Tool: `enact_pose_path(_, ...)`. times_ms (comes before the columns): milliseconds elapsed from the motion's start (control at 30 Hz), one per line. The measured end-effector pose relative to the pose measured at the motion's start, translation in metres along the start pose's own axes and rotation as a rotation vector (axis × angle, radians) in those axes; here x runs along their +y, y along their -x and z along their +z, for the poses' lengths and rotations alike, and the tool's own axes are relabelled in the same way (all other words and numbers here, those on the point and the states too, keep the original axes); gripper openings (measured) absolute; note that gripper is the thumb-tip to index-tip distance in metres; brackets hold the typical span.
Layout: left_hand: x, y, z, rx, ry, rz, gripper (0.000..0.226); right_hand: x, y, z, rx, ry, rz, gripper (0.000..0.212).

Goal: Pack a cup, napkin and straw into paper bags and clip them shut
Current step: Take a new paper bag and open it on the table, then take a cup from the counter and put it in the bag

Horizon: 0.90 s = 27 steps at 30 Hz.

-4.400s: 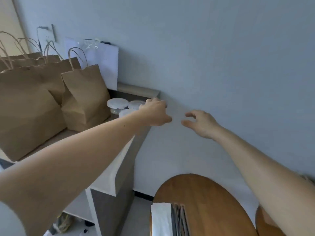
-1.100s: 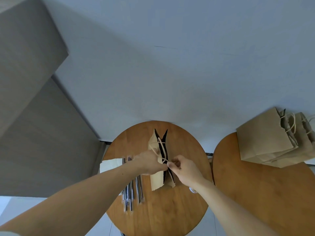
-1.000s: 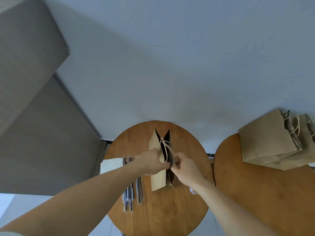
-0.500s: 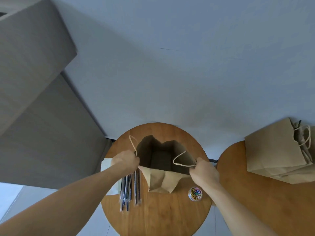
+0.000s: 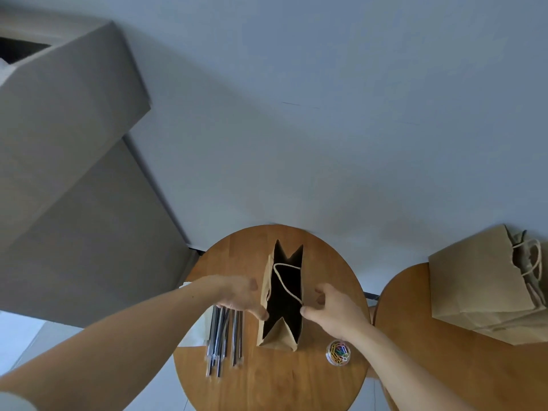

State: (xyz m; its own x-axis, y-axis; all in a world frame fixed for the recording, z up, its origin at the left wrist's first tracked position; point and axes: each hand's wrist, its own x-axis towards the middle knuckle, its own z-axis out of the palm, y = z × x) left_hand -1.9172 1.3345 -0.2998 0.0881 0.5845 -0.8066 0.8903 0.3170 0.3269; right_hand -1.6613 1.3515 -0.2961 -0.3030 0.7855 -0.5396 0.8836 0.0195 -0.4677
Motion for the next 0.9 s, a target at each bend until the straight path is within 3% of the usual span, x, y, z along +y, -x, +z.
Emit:
enact_pose_path(100, -0.001, 0.011, -0.015, 0.034, -0.059, 0.019, 0.094, -0.005, -0.004, -0.012, 0.004, 0.008, -0.038, 0.07)
enact_pose_path(267, 0.0, 0.031, -0.03, 0.227, -0.068, -0.01, 0.069, -0.023, -0.015, -0.032, 0.092, 0.053, -0.097, 0.058)
enact_pose_path(400, -0.009, 0.047, -0.031, 0.237, -0.036, -0.032, 0.041, -0.046, -0.025, -0.04, 0.186, 0.04, -0.166, 0.048)
enact_pose_path(533, -0.02, 0.078, -0.054, 0.329, -0.043, -0.061, 0.042, -0.085, -0.037, -0.057, 0.243, 0.015, -0.277, 0.042)
enact_pose_path(667, -0.034, 0.129, -0.109, 0.522, 0.033, -0.085, 0.062, -0.161, -0.044, -0.083, 0.277, 0.026, -0.46, 0.04)
enact_pose_path(900, -0.081, 0.268, -0.219, 1.02, -0.02, -0.086, 0.049, -0.356, -0.018, -0.132, 0.39, 0.041, -0.805, 0.037)
